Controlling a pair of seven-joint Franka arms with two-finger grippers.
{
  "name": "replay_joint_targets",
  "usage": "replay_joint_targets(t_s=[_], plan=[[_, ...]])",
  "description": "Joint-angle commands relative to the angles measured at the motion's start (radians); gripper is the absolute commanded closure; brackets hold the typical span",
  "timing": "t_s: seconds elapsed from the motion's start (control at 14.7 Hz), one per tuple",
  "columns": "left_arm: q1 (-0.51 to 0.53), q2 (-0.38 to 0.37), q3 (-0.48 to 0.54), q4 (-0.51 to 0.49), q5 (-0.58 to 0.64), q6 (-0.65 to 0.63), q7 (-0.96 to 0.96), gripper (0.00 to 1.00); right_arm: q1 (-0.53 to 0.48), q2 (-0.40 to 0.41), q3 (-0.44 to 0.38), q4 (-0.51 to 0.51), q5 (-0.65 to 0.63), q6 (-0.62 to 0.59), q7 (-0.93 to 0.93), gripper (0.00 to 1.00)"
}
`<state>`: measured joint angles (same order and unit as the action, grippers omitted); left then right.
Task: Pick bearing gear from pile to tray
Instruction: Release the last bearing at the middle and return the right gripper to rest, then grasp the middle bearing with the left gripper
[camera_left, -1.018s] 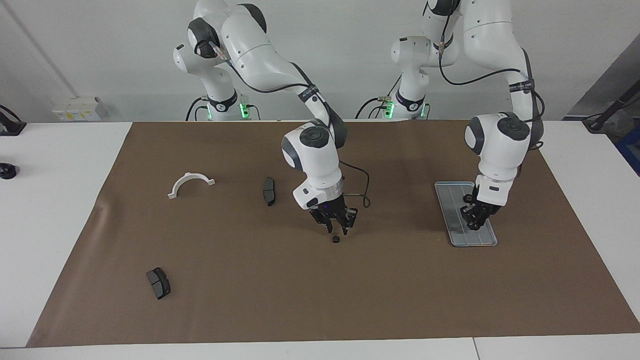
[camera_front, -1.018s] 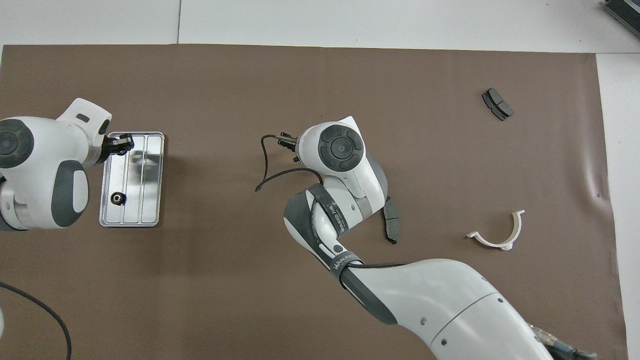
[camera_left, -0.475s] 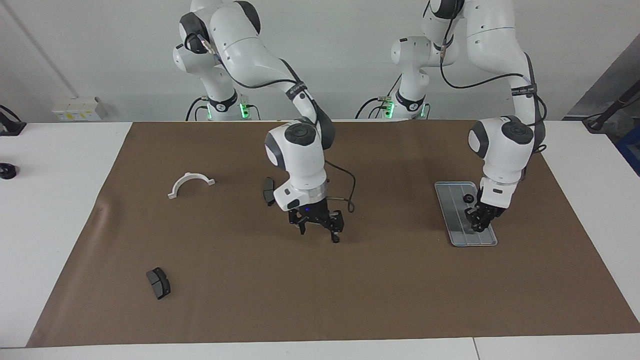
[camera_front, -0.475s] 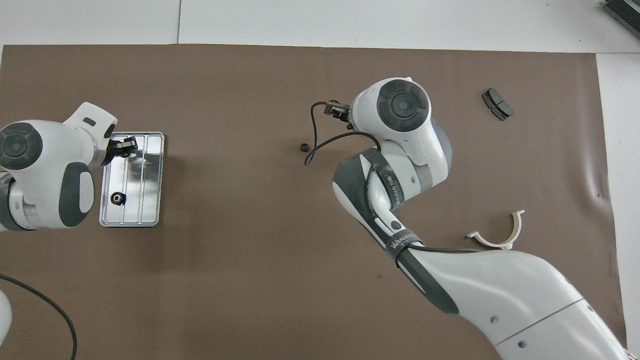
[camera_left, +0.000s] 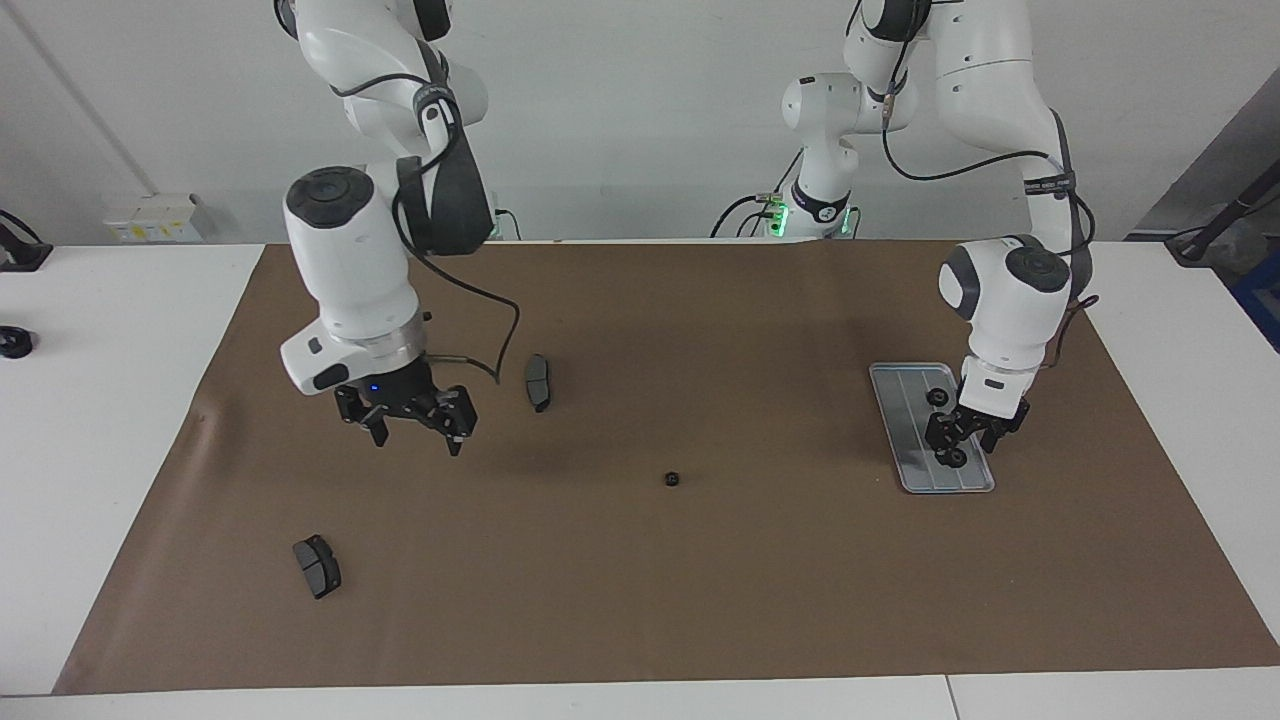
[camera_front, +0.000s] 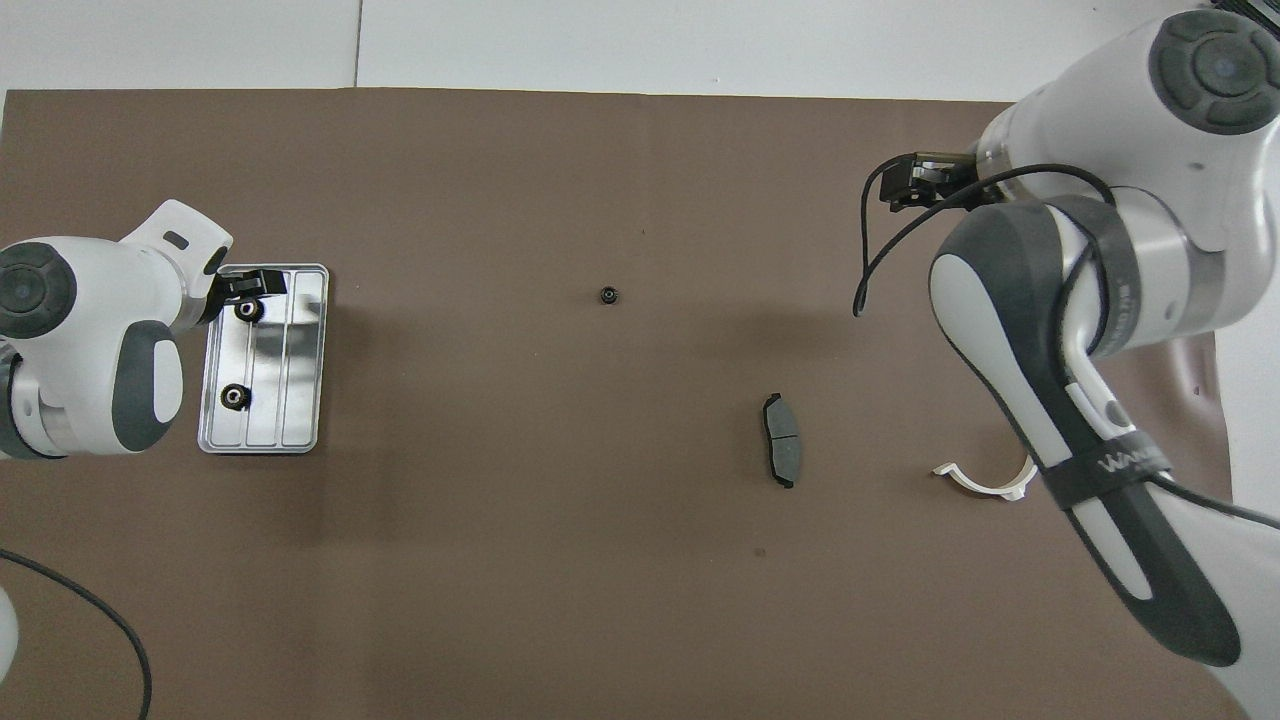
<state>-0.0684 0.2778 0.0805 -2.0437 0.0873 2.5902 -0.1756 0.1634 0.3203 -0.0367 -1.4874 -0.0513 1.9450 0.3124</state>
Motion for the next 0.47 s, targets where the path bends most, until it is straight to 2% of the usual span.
replay_joint_targets(t_s=[0.0, 0.2, 0.41], plan=[[-0.069, -0.048, 0.002, 0.026, 0.015, -0.07, -0.005, 0.0, -0.091, -0.072, 0.02, -0.024, 0.004, -0.093, -0.119, 0.0], [-0.154, -0.025, 0.002, 0.146, 0.015, -0.146, -0.007, 0.0, -0.159, -0.148, 0.018, -0.04, 0.036, -0.188, -0.208, 0.0], [-0.258, 0.004, 0.005, 0.204, 0.009, -0.162, -0.056, 0.0, -0.169, -0.252, 0.017, -0.08, 0.037, -0.305, -0.208, 0.0]])
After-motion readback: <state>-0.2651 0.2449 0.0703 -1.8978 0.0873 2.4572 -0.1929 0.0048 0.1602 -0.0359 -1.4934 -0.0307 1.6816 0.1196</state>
